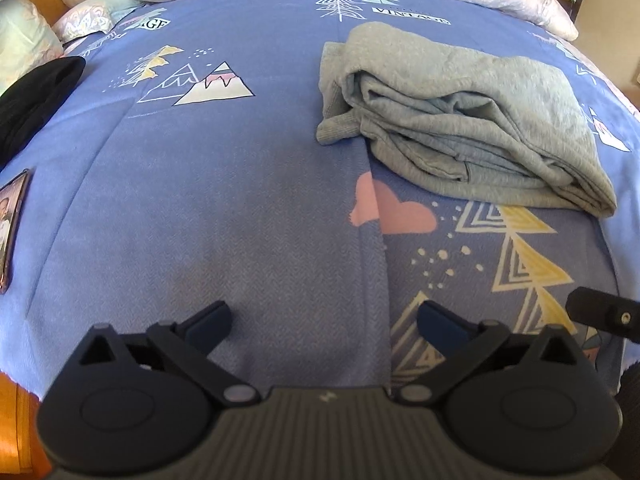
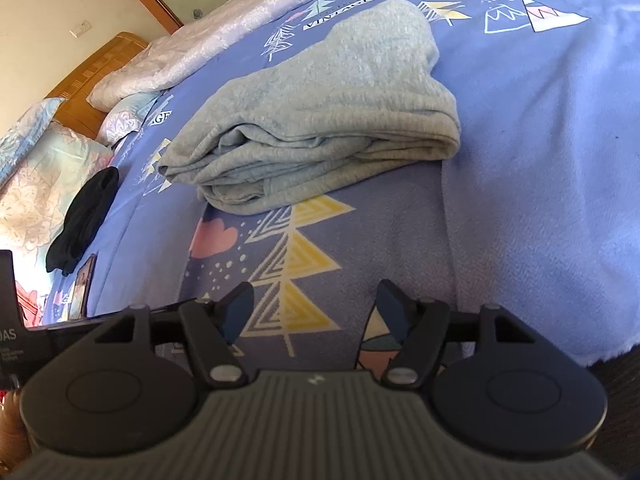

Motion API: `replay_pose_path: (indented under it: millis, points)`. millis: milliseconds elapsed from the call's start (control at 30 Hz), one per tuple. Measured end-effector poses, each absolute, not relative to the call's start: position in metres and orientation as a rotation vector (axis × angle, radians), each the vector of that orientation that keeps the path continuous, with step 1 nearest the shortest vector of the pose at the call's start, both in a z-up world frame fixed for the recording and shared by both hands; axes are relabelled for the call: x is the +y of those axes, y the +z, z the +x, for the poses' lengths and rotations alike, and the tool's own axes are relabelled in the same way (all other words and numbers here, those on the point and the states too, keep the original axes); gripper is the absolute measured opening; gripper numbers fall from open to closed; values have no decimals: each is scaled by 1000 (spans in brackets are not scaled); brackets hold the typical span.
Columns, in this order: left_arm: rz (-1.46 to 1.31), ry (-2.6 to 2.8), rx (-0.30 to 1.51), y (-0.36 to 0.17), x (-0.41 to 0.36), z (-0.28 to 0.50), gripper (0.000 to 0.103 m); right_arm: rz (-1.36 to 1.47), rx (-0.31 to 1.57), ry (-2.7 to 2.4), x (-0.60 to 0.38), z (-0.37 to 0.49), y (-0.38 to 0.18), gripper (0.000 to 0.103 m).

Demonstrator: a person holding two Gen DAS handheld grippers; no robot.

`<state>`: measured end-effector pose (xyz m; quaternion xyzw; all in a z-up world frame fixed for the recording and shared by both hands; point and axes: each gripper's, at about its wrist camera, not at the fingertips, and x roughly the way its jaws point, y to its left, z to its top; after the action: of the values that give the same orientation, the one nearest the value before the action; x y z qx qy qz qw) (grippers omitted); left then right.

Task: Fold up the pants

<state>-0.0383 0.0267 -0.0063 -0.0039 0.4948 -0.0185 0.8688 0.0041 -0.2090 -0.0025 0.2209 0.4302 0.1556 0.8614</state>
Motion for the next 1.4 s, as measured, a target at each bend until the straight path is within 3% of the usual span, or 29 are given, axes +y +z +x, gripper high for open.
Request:
replay_pose_path:
  millis: [300,1400]
  points:
    - [-1,-41,1035,-8,26,-38,103,507,890,379,-205,6,-6,97]
    - [81,71,951,18,26,-47,103,488,848,251,-223,-7,13,103]
